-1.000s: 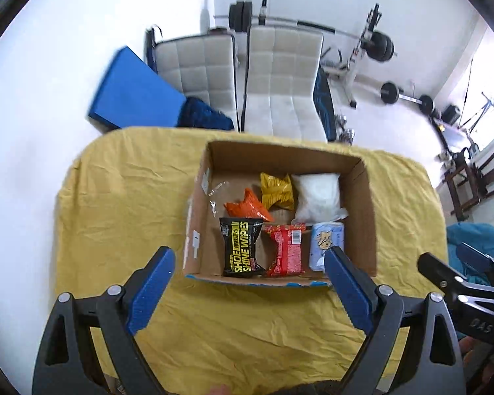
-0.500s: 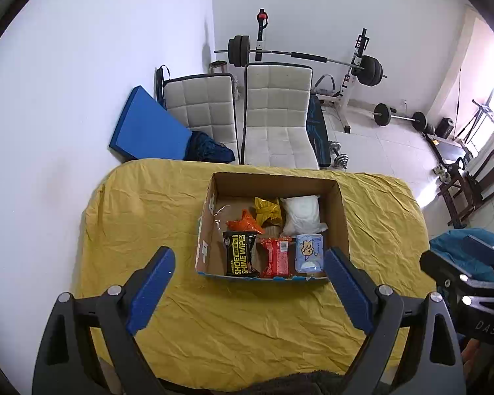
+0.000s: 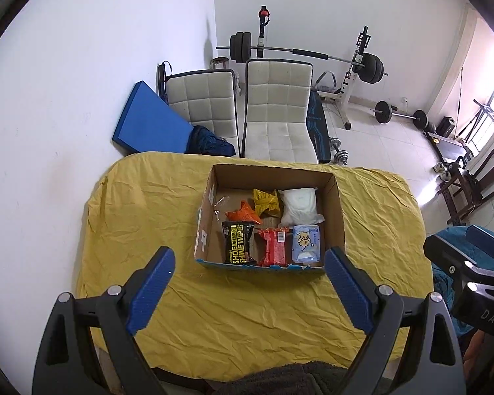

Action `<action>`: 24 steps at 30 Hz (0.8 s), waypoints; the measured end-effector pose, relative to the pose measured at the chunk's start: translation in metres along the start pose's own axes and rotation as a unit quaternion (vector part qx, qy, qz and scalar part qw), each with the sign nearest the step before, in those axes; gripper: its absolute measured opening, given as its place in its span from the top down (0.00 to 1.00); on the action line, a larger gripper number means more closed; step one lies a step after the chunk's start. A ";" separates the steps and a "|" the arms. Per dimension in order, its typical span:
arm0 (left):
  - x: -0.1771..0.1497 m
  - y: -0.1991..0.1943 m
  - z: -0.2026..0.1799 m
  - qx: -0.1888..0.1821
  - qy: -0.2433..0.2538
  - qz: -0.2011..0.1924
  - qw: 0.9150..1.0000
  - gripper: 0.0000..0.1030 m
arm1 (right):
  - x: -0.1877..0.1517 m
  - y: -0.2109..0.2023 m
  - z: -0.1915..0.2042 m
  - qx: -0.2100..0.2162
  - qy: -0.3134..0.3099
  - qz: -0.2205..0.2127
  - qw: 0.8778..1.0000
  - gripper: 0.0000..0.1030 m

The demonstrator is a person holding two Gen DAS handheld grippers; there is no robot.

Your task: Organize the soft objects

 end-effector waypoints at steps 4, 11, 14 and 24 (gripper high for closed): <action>0.000 0.001 0.000 -0.004 0.000 0.000 1.000 0.10 | 0.000 -0.003 -0.001 -0.002 0.003 -0.003 1.000 0.01; -0.002 -0.002 -0.002 -0.009 -0.009 -0.002 1.000 0.10 | -0.002 -0.011 -0.003 -0.015 0.012 -0.009 1.000 0.01; -0.002 -0.007 -0.002 -0.008 -0.011 -0.005 1.000 0.10 | -0.001 -0.013 -0.005 -0.022 0.017 -0.012 1.000 0.01; -0.004 -0.012 -0.002 -0.011 -0.012 -0.008 1.000 0.10 | -0.003 -0.020 -0.011 -0.034 0.027 -0.024 0.999 0.01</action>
Point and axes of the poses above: each gripper's, at about its wrist camera, not at the fingertips, and y roughly the way its jaws point, z to its left, x to its top, the point moved 5 cm from there along y, roughly the way its jaws point, and after that the axes turned 10 degrees about x, right-handed, at the moved point
